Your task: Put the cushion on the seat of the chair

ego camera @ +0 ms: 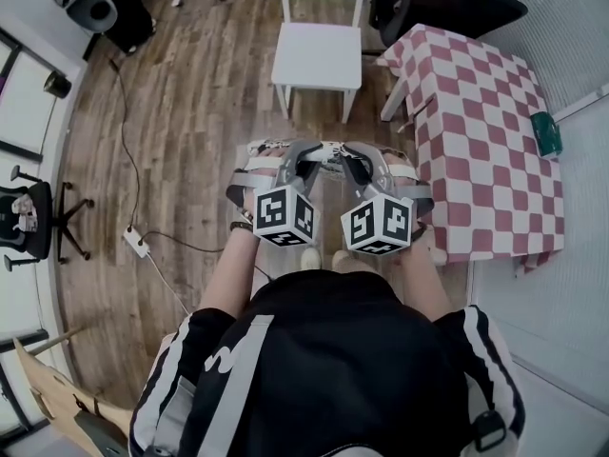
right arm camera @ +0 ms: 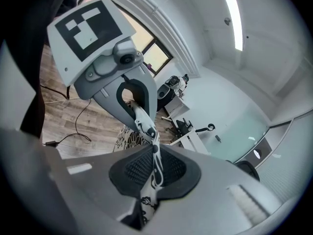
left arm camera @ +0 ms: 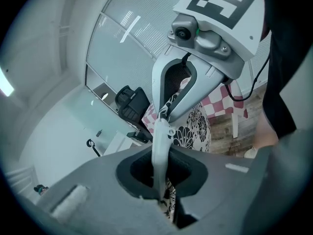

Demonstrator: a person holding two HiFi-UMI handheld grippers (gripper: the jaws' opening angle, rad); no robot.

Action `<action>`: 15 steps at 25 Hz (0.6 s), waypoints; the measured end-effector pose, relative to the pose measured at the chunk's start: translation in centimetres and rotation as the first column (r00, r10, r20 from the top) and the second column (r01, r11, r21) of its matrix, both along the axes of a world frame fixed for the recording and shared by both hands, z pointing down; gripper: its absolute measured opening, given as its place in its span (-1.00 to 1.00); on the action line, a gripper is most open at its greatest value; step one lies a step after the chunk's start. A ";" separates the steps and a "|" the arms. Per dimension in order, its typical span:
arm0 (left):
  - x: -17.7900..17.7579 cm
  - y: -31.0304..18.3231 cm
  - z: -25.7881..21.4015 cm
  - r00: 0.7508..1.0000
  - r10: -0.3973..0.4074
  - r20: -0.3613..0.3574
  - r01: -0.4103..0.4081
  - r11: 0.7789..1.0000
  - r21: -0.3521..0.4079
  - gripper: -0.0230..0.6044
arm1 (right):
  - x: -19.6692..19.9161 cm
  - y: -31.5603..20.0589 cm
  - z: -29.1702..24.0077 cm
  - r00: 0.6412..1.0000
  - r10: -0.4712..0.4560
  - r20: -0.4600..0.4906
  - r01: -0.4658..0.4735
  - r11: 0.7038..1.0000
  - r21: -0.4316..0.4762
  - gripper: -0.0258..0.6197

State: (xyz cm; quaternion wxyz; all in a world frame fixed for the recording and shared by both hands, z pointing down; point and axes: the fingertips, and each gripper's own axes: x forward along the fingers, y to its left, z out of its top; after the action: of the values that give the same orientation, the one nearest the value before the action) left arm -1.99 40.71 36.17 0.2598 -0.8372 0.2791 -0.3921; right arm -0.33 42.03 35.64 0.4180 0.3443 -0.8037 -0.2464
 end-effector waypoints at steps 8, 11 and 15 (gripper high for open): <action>-1.9 -0.8 -0.3 1.000 0.016 0.011 -0.016 1.000 0.016 -0.88 | -1.9 -1.0 -0.2 1.000 0.016 0.011 -0.016 1.000 0.010 -0.88; -2.1 -1.6 -0.3 1.000 0.012 0.006 -0.013 1.000 0.020 -0.88 | -2.1 -1.9 -0.3 1.000 0.015 0.003 -0.015 1.000 0.021 -0.89; -2.0 -3.0 -0.3 1.000 0.009 0.005 -0.010 1.000 0.026 -0.88 | -2.1 -3.5 -0.5 1.000 0.005 -0.003 -0.005 1.000 0.031 -0.89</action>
State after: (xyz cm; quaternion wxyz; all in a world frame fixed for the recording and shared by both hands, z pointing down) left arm -4.03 37.68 35.85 0.2731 -0.8342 0.2795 -0.3891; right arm -2.43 38.54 35.19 0.4146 0.3524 -0.7983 -0.2582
